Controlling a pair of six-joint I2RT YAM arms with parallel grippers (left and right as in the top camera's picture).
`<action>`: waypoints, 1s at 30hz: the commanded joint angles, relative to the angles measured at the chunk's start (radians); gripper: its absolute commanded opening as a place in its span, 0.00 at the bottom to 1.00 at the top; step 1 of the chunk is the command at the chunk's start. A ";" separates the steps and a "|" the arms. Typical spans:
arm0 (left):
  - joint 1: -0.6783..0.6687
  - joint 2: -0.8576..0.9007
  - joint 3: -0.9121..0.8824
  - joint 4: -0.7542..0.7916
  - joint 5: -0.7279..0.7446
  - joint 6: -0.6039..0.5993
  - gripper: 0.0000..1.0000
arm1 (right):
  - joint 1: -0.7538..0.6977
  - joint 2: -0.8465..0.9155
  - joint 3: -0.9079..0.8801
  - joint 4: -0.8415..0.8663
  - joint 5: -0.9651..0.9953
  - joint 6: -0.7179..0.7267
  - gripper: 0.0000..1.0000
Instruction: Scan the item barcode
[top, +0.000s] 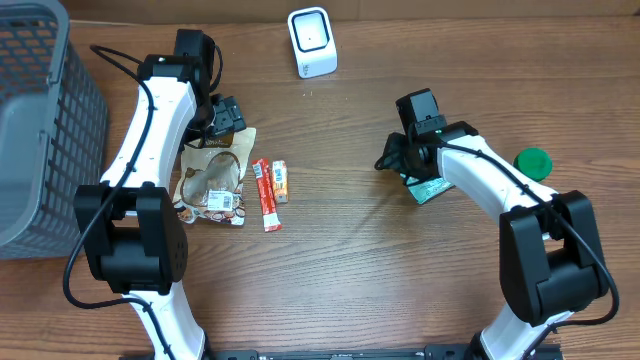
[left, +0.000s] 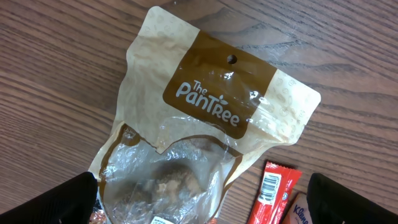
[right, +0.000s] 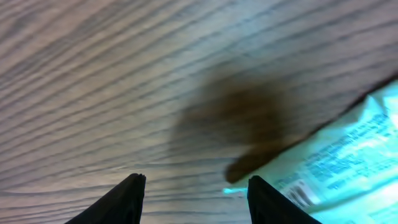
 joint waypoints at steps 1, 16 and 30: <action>-0.001 0.009 0.023 -0.003 -0.012 -0.001 1.00 | -0.005 -0.002 -0.005 -0.020 0.035 0.008 0.56; -0.002 0.009 0.023 -0.003 -0.013 -0.001 1.00 | -0.011 -0.002 -0.005 -0.232 0.174 -0.009 0.63; -0.002 0.009 0.023 -0.003 -0.012 -0.001 1.00 | -0.024 -0.002 0.084 -0.290 0.056 -0.053 0.59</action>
